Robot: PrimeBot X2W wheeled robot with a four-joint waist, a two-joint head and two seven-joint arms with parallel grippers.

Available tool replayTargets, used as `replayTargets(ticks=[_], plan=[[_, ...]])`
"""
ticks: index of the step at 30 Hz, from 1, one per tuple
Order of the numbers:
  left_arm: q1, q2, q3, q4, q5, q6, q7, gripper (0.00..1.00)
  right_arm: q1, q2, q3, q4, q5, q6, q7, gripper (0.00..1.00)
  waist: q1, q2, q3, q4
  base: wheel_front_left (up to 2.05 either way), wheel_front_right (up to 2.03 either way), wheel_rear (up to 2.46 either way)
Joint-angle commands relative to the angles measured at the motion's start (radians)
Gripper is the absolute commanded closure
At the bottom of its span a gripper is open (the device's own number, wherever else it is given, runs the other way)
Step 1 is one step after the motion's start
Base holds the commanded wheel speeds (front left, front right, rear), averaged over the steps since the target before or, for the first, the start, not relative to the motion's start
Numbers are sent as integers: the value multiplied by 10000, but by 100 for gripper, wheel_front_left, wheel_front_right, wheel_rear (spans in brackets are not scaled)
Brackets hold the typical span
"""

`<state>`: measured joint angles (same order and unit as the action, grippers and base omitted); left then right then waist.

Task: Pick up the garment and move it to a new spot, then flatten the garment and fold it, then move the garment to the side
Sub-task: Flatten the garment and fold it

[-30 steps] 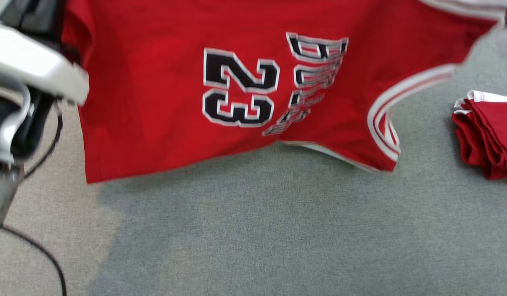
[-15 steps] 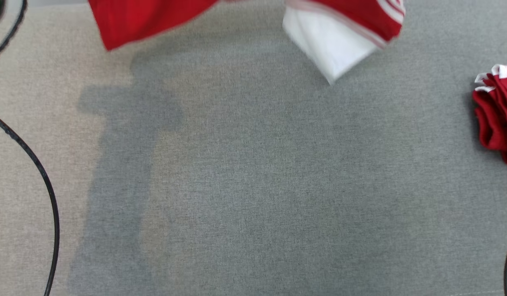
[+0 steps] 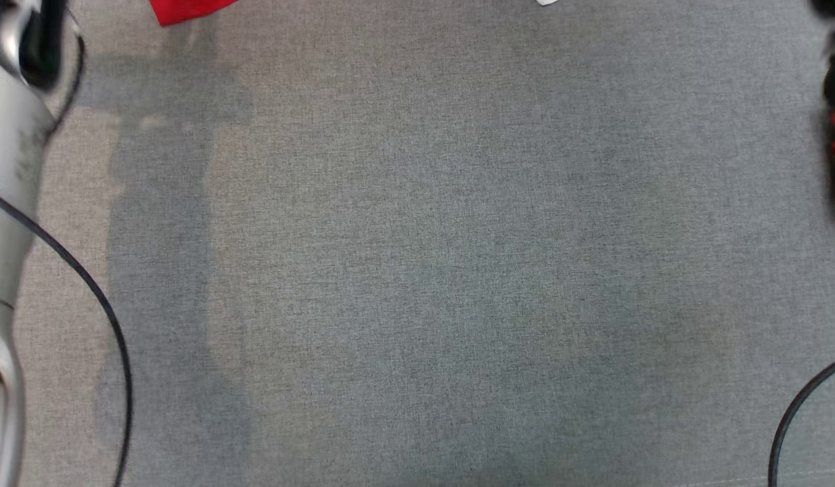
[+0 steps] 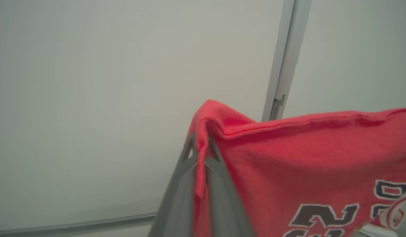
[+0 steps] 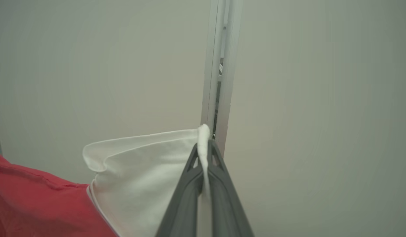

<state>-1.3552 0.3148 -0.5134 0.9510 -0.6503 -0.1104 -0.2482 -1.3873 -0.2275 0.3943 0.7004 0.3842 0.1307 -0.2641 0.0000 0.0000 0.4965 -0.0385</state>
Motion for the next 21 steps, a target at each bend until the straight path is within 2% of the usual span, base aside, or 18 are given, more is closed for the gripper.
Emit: replayTargets(ticks=[1,3,6,7,13,17,21], plan=[[460,12,95,-112,9,-27,-113,100,714,-169,153,-433,502,3,-14,100,0,0,-7,41,0,0,0],[1142,-63,330,-459,-51,35,-154,100,1544,-233,300,-1046,1043,5,-14,100,0,0,-47,77,0,0,0],[2422,-36,947,-1797,187,360,-153,100,3019,-343,200,-1927,1888,5,-13,100,0,0,-175,152,0,0,0],[2422,-36,947,-1797,187,360,-153,100,3019,-343,200,-1927,1888,5,-13,100,0,0,-175,152,0,0,0],[5836,-214,2024,-4893,842,952,-159,100,6250,-409,-82,-3405,2903,6,-15,100,0,0,-668,283,0,0,0],[7916,-214,2150,-6198,1222,1333,-159,100,8082,-276,-326,-4024,3256,7,-16,100,0,0,-1023,279,0,0,0],[9414,-138,1997,-6968,1309,1487,-158,100,9571,-202,-586,-4330,3330,7,-15,100,0,0,-1336,302,0,0,0]])
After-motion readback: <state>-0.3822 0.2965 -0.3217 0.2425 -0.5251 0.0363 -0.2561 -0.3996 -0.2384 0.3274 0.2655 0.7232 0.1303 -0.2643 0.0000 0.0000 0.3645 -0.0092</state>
